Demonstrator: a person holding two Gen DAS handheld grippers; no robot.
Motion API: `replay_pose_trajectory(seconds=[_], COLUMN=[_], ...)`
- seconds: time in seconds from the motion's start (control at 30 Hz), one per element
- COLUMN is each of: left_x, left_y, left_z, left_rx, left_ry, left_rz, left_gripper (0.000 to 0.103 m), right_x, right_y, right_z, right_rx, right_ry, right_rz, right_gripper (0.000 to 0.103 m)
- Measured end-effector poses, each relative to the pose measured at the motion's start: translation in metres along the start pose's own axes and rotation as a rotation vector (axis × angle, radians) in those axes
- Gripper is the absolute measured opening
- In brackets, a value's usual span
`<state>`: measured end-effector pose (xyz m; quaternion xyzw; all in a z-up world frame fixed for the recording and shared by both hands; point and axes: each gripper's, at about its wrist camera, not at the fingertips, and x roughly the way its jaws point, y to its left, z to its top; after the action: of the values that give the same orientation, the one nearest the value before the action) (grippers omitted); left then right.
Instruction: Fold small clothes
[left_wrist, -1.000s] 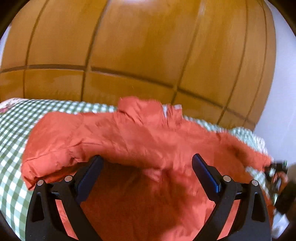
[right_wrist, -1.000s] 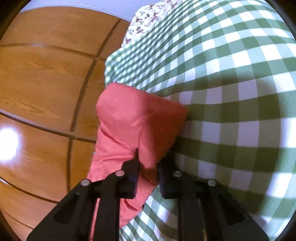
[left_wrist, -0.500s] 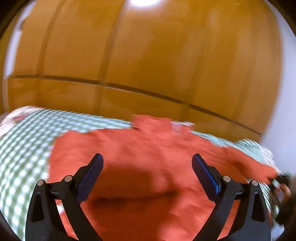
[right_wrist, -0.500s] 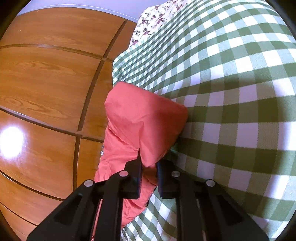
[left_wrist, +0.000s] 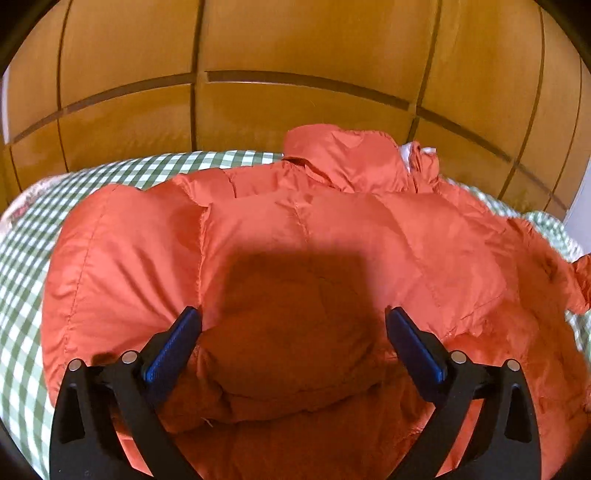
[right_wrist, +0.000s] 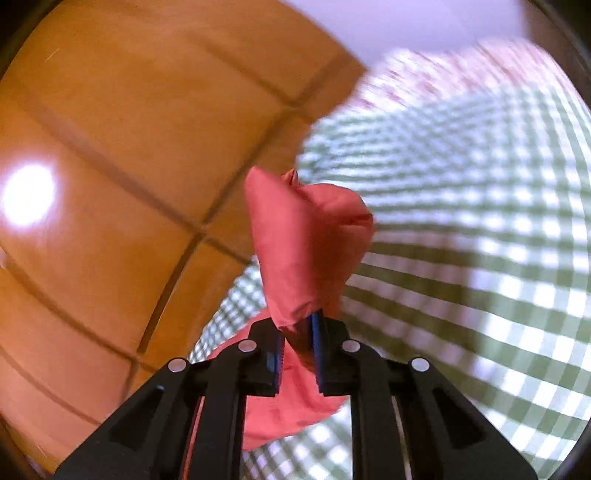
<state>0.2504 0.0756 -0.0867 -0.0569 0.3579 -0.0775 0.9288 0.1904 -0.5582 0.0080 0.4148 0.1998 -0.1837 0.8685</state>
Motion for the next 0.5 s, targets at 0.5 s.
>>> replay_pose_trajectory(seconds=[0.5], left_x=[-0.029], left_y=[0.022], left_z=[-0.007], left_rx=[-0.180], left_ry=[-0.132], left_rz=[-0.068], left_gripper=[0.099], right_x=[0.036], right_y=[0.225], right_z=[-0.162], right_rx=[-0.475], right_ry=[0.262], right_rz=[0.361], right_gripper=[0.012])
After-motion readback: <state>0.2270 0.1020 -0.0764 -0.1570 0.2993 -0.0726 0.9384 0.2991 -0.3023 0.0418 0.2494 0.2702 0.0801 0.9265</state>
